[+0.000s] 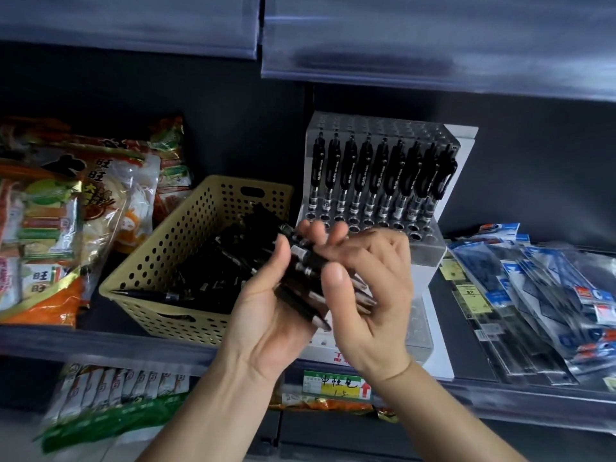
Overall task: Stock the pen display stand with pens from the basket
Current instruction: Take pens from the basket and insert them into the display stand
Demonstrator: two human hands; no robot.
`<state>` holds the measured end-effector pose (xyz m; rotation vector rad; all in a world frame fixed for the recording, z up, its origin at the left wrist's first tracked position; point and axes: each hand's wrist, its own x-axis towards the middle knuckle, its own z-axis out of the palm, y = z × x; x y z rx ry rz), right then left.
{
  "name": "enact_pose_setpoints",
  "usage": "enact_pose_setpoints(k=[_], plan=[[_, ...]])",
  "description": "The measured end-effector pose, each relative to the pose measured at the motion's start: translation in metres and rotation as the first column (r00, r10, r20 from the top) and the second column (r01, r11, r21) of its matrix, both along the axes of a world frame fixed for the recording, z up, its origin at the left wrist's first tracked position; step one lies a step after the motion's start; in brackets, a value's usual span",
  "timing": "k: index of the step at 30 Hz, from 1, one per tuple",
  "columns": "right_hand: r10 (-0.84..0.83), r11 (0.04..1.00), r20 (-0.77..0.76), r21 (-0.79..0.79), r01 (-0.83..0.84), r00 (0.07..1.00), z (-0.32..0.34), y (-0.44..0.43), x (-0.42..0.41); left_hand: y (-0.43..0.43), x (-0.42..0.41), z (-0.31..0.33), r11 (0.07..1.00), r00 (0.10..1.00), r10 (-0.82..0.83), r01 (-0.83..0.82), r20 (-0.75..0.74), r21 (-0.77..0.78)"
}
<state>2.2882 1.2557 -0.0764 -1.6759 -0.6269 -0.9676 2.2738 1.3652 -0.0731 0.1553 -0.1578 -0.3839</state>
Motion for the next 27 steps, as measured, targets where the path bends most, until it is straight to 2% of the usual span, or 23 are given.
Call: enact_pose_setpoints(k=[2, 4, 7, 8, 10, 11, 12, 13, 15, 18, 22, 27], plan=[[0.041, 0.999, -0.029, -0.014, -0.041, 0.999, -0.003, -0.003, 0.001, 0.000, 0.002, 0.002, 0.983, 0.990, 0.141, -0.137, -0.021, 0.122], [0.080, 0.996, -0.108, 0.033, -0.077, 0.991, -0.002, -0.005, 0.002, 0.003, 0.004, 0.006, 0.925, 0.971, 0.239, -0.229, 0.005, 0.304], [0.130, 0.987, -0.312, 0.130, -0.093, 0.941, 0.011, -0.007, 0.005, 0.008, 0.004, 0.007, 0.792, 0.965, 0.225, -0.263, 0.137, 0.551], [0.182, 0.979, -0.412, 0.162, -0.124, 0.893, 0.017, -0.007, 0.006, 0.008, 0.004, 0.005, 0.735, 0.962, 0.202, -0.272, 0.181, 0.621], [0.352, 0.935, -0.614, 0.260, -0.239, 0.707, 0.026, -0.008, 0.007, 0.006, 0.001, 0.005, 0.650, 0.960, 0.149, -0.276, 0.237, 0.709], [0.422, 0.907, -0.673, 0.311, -0.286, 0.608, 0.028, -0.009, 0.008, 0.006, 0.000, 0.005, 0.628, 0.961, 0.125, -0.270, 0.248, 0.729], [0.463, 0.886, -0.698, 0.346, -0.309, 0.546, 0.028, -0.010, 0.010, 0.006, 0.000, 0.005, 0.616, 0.962, 0.112, -0.264, 0.249, 0.742], [0.491, 0.871, -0.697, 0.381, -0.311, 0.522, 0.029, -0.011, 0.011, 0.007, 0.001, 0.005, 0.608, 0.964, 0.109, -0.258, 0.243, 0.751], [0.507, 0.861, -0.669, 0.423, -0.283, 0.543, 0.029, -0.012, 0.015, 0.008, 0.001, 0.005, 0.599, 0.970, 0.123, -0.240, 0.208, 0.764], [0.476, 0.878, -0.672, 0.403, -0.260, 0.567, 0.027, -0.013, 0.021, 0.007, 0.001, 0.004, 0.589, 0.976, 0.139, -0.218, 0.169, 0.778], [0.506, 0.854, -0.724, 0.344, -0.391, 0.468, 0.033, -0.017, 0.021, 0.005, 0.000, 0.006, 0.556, 0.976, 0.133, -0.218, 0.173, 0.802], [0.383, 0.895, -0.728, 0.141, -0.422, 0.569, 0.040, -0.020, 0.020, 0.000, 0.001, 0.005, 0.418, 0.935, 0.287, -0.316, 0.206, 0.852]])
